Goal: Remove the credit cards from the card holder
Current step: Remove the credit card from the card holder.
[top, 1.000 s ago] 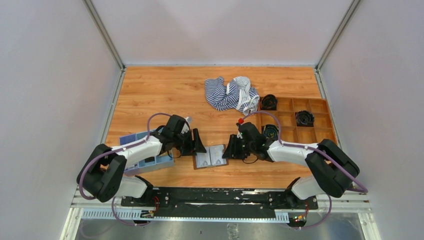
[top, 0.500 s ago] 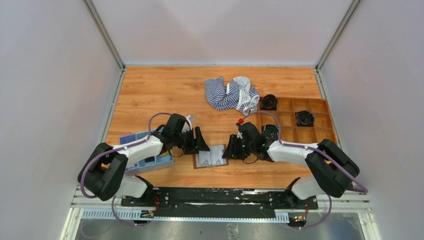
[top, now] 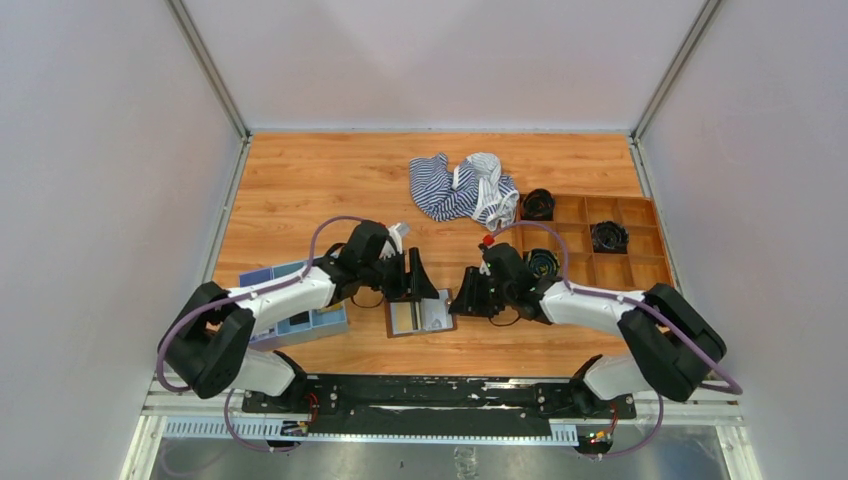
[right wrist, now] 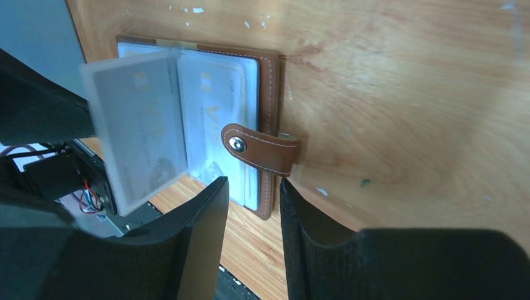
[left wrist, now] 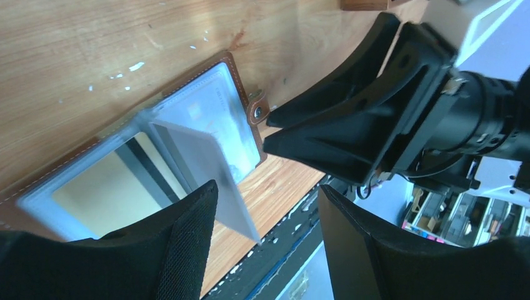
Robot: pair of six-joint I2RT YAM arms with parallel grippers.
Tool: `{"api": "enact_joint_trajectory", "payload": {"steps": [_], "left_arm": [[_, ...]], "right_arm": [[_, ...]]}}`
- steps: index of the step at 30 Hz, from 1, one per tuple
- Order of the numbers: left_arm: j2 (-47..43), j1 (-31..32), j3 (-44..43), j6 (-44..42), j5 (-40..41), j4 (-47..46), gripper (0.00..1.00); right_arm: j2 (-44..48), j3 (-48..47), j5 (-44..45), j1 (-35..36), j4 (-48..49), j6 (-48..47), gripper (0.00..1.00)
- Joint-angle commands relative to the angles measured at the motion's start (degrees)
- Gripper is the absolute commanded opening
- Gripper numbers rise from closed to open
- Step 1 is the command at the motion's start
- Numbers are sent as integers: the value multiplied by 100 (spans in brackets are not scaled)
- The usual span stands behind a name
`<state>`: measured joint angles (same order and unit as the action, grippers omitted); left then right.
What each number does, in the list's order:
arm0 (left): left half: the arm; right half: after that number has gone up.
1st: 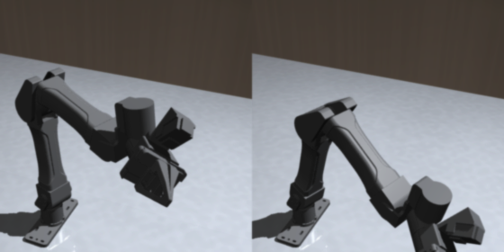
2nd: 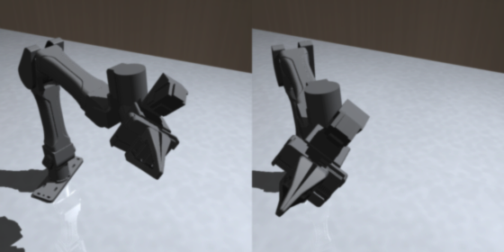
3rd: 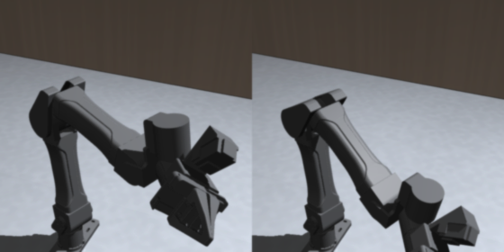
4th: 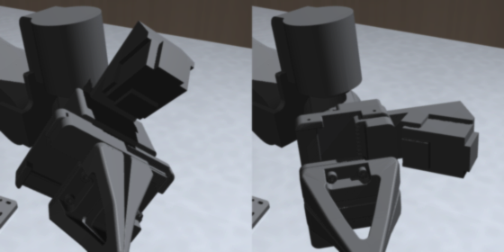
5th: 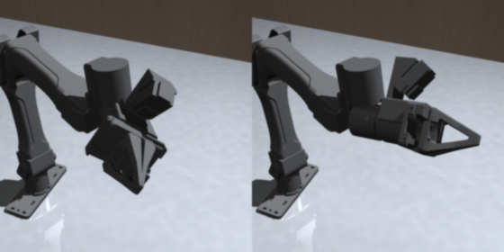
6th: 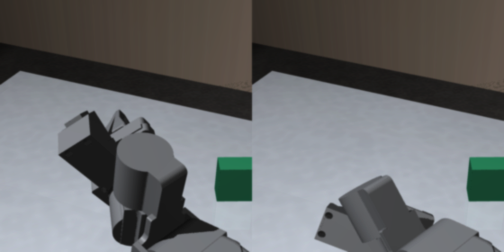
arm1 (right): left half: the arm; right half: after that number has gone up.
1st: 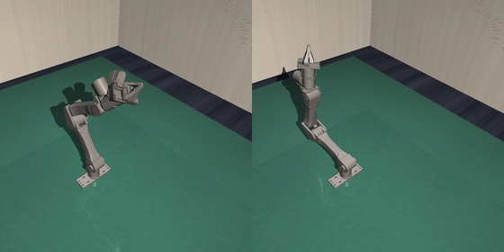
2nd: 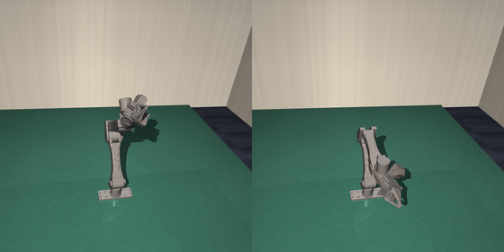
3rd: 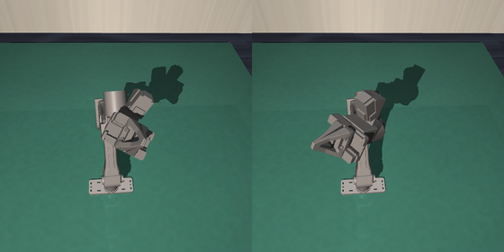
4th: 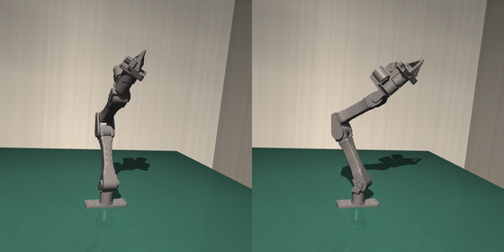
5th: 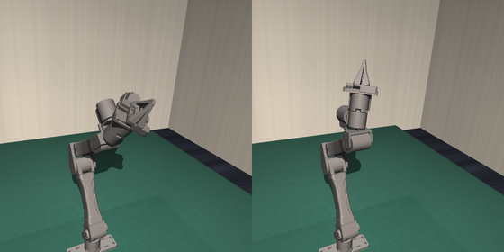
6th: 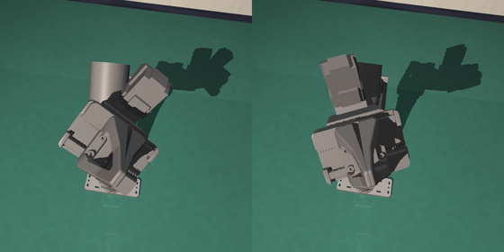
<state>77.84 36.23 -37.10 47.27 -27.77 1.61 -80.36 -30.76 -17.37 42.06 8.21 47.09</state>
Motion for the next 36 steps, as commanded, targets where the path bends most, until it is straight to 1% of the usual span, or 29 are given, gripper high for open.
{"api": "enact_joint_trajectory", "payload": {"steps": [1,3,6,11,14,15,18,20,25,31,33,36], "left_arm": [[277,192,-114,105,46,-133,63],[357,225,-172,108,-5,-304,63],[432,227,-335,15,-130,-306,63],[483,227,-717,65,-69,-310,63],[366,214,-699,85,108,-278,63],[326,192,-664,59,197,-127,63],[247,118,-651,-286,605,782,63],[121,41,-464,-352,700,972,63],[-363,-210,112,-183,755,847,63],[-514,-395,262,-229,825,969,63],[-538,-461,385,-167,715,835,63],[-511,-571,715,-10,484,380,63]], "right_arm": [[627,180,257,-313,-501,-126,40],[1024,259,451,-399,-756,-239,40],[1475,324,676,-466,-1139,-372,41],[1642,229,585,-480,-1206,-479,41],[1435,114,269,-469,-1032,-478,41],[1357,87,148,-460,-931,-448,41],[1124,-18,-102,-335,-583,-349,41],[947,-143,-153,-167,-447,-318,40],[287,-558,-320,293,-72,-218,40],[-557,-843,-535,661,430,47,39],[-727,-867,-586,703,595,123,39],[-948,-961,-610,711,623,114,38]]}}
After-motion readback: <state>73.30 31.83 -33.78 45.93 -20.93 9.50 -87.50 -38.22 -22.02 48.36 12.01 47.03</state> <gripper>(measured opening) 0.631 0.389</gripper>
